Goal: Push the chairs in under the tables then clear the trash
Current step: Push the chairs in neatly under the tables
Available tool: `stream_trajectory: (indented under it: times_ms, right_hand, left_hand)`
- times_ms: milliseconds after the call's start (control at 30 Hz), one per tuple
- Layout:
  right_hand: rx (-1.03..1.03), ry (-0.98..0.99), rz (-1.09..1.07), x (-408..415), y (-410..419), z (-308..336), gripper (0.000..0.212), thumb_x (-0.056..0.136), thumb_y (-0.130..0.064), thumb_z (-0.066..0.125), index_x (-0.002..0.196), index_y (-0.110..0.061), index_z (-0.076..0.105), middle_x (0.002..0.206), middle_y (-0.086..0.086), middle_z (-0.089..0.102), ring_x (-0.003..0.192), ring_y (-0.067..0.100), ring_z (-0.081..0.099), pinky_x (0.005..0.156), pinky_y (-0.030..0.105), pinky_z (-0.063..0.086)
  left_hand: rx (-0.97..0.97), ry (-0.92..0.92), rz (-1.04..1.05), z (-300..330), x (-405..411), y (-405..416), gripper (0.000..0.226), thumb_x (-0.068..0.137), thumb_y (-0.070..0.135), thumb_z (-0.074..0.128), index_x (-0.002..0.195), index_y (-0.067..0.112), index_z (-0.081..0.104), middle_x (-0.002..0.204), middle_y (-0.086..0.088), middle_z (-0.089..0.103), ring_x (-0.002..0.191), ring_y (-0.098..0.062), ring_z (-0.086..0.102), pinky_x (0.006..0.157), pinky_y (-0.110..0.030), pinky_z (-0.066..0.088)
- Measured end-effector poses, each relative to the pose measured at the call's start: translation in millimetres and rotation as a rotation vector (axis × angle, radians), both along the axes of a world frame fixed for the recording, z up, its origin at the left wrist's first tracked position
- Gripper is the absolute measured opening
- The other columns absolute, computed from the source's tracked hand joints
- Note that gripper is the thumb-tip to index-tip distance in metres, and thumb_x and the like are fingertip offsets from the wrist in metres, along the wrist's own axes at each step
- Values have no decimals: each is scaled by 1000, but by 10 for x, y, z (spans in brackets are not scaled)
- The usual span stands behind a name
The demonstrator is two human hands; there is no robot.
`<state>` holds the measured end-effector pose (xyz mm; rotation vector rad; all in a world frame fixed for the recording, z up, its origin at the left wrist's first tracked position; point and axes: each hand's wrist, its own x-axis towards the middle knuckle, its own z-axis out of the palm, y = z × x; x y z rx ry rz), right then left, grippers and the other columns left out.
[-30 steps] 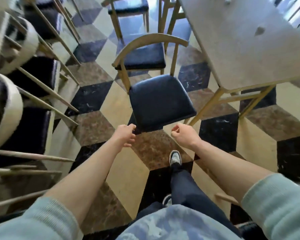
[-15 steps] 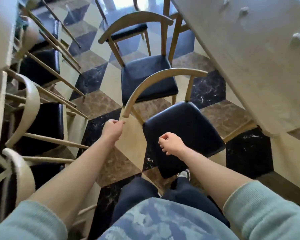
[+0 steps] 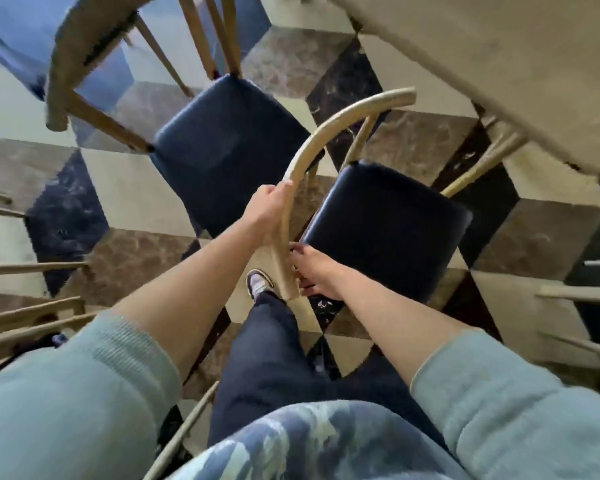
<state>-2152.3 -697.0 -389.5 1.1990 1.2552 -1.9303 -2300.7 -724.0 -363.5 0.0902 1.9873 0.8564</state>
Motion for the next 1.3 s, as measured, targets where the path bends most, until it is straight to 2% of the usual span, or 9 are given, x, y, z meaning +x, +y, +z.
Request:
stream_trajectory:
  times_ms: [133,267,367,533,633,767,1033,1133,1300]
  right_hand:
    - [66,-35,-117,-158,-314,-89,59,92,-32,71,143,-17,46,127,18,66,113,31,67,105,53,51]
    - [-7,-55,-320,-214,-455,-130,48,92,-14,65,131,8,48,78,28,63,66,23,57,64,34,60]
    - [28,-55,-274,-209,-390,-141,29,87,-24,65,109,-6,63,56,1,62,48,13,55,49,24,49]
    - [41,-12,-262,-175,-434,-161,22,85,-28,64,99,-11,62,59,3,59,47,16,53,48,28,46]
    - [12,-52,-238,-238,-411,-201,37,83,-28,63,116,-11,60,72,7,66,57,19,62,59,33,55]
    - [-169,-100,-179,-258,-326,-292,48,78,-27,64,124,-13,62,97,13,76,83,21,74,89,38,61]
    - [12,-203,-141,-274,-394,-400,38,72,-50,72,98,-25,60,75,-2,65,56,13,60,53,26,50]
    - [154,-265,-145,-343,-454,-399,37,76,-43,69,105,-21,61,79,-7,58,76,20,63,68,31,51]
    - [231,-326,-62,-401,-529,-332,46,79,-50,65,116,-22,63,98,-3,64,97,28,67,82,36,53]
  left_hand:
    - [-79,-9,-124,-11,-61,5,35,95,51,52,116,24,62,95,0,67,82,-18,65,62,-32,51]
    - [-149,-46,-202,-79,-175,-40,40,93,49,55,124,23,58,108,-7,70,94,-25,70,81,-46,64]
    - [-180,-50,-230,-96,-198,5,39,93,43,58,123,19,60,113,-14,70,101,-31,72,88,-53,64]
    - [-207,15,-289,-102,-260,65,33,98,42,61,123,20,60,112,-8,67,98,-24,67,88,-46,62]
    - [-175,65,-333,-137,-413,351,38,95,43,66,125,20,60,111,-6,67,98,-22,68,89,-44,61]
    - [-95,153,-484,-196,-637,1082,39,88,39,73,119,19,60,99,-2,68,85,-16,67,63,-29,53]
    - [-64,183,-850,-438,-705,2480,26,81,19,79,102,16,63,93,-11,72,66,-20,71,59,-36,66]
    - [-121,269,-895,-517,-688,2473,30,87,13,70,116,12,64,97,-14,71,73,-28,69,70,-44,67]
    - [-100,210,-881,-507,-900,2351,30,85,8,68,114,13,58,92,-14,68,73,-27,69,59,-38,62]
